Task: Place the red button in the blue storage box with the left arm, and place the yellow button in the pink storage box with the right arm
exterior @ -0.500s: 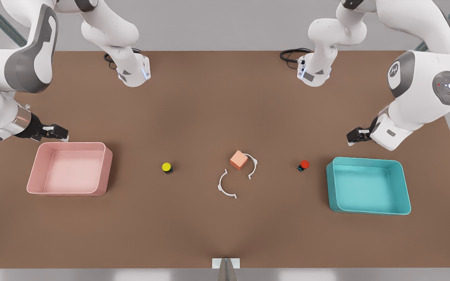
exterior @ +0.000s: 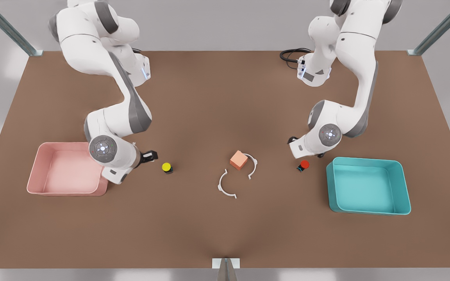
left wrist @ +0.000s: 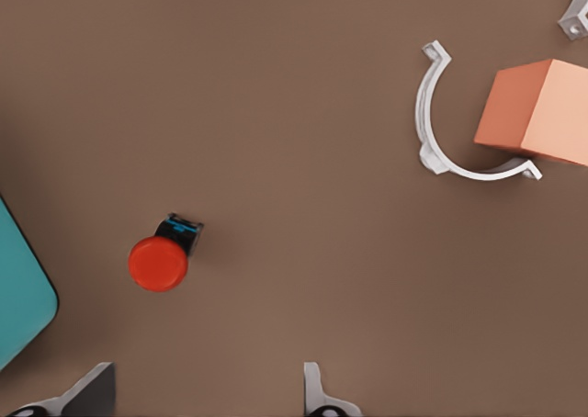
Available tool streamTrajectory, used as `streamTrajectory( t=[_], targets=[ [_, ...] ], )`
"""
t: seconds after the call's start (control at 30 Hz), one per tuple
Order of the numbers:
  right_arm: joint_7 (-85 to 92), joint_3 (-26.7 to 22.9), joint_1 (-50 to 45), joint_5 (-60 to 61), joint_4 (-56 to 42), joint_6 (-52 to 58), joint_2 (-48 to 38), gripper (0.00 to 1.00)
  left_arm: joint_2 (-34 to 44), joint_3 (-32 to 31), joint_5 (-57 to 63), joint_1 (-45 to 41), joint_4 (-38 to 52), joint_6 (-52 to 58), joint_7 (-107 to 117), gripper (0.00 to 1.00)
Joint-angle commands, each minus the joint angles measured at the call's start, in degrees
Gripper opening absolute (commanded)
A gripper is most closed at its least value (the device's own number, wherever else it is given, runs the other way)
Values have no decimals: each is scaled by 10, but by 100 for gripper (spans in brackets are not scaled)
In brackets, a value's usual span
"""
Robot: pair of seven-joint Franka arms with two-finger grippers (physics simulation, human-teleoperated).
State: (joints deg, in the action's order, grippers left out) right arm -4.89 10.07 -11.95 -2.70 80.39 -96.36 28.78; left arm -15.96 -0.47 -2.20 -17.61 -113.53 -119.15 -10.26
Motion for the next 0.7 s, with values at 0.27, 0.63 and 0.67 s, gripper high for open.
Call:
streamTrajectory(
  t=[0.27, 0.63, 0.67],
  targets=[
    [-226, 4, -42, -6, 182, -267, 24, 100, -78, 0, -6, 25, -35, -261, -472, 100],
    [-204, 4, -24, -7, 231, -392, 43, 100, -121, 0, -7, 45, -67, -259, -471, 96],
    [-203, 5, -27, -9, 231, -393, 47, 100, -121, 0, -7, 45, -67, -259, -471, 75]
  ],
)
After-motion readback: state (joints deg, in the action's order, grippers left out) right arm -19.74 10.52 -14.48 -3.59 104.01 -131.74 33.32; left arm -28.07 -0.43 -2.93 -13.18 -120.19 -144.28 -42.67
